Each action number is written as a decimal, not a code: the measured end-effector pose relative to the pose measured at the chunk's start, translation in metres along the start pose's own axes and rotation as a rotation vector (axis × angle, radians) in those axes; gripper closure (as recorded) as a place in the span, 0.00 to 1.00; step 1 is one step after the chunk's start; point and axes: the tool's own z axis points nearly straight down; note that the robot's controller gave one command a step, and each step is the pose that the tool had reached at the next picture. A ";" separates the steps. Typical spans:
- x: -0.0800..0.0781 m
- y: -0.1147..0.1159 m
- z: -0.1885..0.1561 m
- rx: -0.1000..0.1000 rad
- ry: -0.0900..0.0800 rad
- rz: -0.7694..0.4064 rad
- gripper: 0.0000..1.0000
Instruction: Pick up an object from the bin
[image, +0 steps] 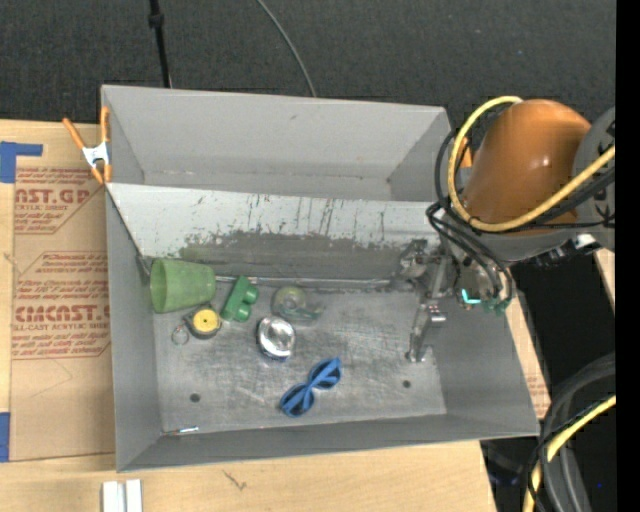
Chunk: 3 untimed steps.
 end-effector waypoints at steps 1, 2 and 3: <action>0.013 0.019 0.159 0.001 -0.018 -0.166 0.00; 0.012 0.077 0.156 0.003 -0.015 -0.451 0.00; 0.010 0.078 0.154 0.002 -0.022 -0.451 1.00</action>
Offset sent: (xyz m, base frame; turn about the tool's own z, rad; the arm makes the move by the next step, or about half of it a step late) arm -0.0160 0.0187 -0.1580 -0.1676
